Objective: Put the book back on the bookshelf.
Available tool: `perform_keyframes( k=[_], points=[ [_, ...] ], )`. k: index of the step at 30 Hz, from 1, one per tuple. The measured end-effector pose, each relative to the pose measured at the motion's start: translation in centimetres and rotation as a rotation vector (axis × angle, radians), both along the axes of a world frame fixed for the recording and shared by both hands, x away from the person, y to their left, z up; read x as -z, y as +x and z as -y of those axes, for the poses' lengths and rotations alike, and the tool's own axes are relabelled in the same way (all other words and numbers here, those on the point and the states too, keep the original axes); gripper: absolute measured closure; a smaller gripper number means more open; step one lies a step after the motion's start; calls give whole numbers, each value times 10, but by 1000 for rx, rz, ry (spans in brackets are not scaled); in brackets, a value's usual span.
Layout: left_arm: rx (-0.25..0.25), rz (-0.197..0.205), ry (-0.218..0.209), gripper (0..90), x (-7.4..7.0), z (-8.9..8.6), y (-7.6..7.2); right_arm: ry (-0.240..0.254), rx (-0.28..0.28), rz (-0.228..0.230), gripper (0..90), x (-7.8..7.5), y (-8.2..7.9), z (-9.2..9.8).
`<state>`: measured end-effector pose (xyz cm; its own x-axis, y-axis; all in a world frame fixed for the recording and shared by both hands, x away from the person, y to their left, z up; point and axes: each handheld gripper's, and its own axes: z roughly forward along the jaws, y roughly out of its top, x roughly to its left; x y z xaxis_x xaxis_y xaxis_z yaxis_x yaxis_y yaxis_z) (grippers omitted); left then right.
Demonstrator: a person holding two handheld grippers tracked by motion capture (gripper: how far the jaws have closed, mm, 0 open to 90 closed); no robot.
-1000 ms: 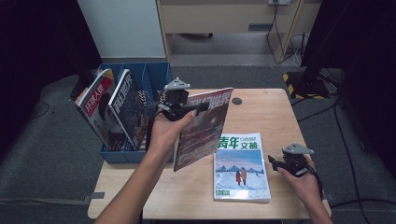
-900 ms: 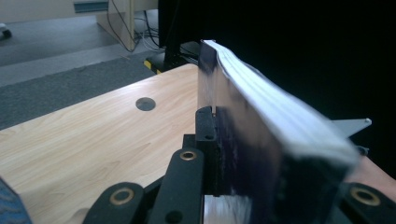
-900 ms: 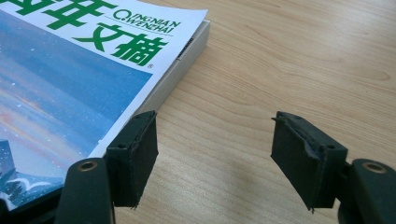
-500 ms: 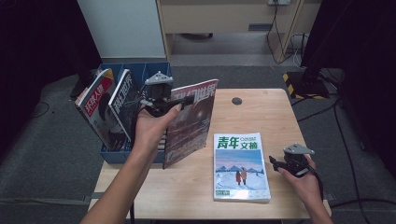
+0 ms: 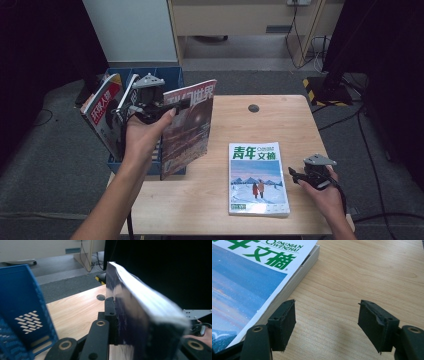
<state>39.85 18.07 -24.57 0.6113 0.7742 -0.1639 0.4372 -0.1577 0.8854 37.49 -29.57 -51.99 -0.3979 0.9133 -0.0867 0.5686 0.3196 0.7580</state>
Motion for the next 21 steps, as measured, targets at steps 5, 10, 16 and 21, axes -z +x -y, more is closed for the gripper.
perform_keyframes(
  k=[5,10,16,21],
  points=[
    [-19,5,8,836,-3,-10,-1,-8,-6,2,302,1,0,0],
    [-42,1,-14,836,-4,-21,-1,-5,0,-2,301,0,0,0],
    [-61,8,-10,836,-6,-30,-4,-6,2,-1,300,0,0,1],
    [-86,12,-16,836,-7,-41,-5,-5,4,-2,300,0,0,2]
  ],
)
